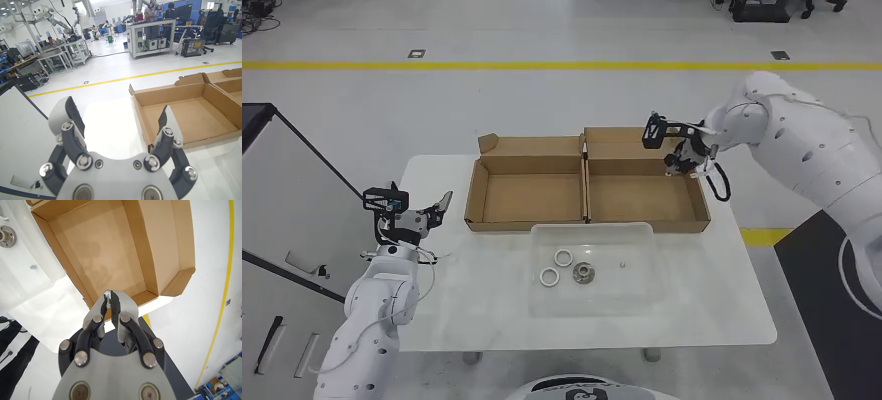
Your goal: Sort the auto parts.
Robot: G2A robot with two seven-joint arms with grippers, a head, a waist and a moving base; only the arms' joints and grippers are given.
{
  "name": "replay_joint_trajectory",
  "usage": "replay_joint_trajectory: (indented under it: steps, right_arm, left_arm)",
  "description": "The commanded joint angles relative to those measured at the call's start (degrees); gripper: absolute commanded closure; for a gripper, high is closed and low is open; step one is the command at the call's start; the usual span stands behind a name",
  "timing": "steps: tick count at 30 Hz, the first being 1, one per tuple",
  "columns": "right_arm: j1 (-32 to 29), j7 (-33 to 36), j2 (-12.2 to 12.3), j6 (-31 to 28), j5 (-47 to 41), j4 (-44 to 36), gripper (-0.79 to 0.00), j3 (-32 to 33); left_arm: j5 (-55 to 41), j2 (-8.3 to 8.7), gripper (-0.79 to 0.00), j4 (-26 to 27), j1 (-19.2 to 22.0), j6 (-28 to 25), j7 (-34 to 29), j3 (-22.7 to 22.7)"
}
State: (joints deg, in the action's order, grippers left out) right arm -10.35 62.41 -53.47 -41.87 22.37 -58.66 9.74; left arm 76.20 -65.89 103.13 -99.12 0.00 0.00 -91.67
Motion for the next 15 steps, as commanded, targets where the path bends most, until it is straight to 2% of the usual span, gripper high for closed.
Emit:
replay_joint_trajectory:
  steps: [1,10,15]
  right_arm:
    - [-0.74,0.41,-0.85,0.41,0.27,1.4,0.0,0.0]
    - [-3.18,-0.72,-4.99,1.94,-2.12,9.85,0.0,0.16]
    - [-3.43,-1.23,-5.23,2.14,-2.09,10.48,0.0,0.19]
  left_arm:
    - [0.0,0.0,-0.785,0.0,0.0,0.0,0.0,0.0]
    - [0.0,0.0,-0.785,0.0,0.0,0.0,0.0,0.0]
    - [0.0,0.0,-0.785,0.0,0.0,0.0,0.0,0.0]
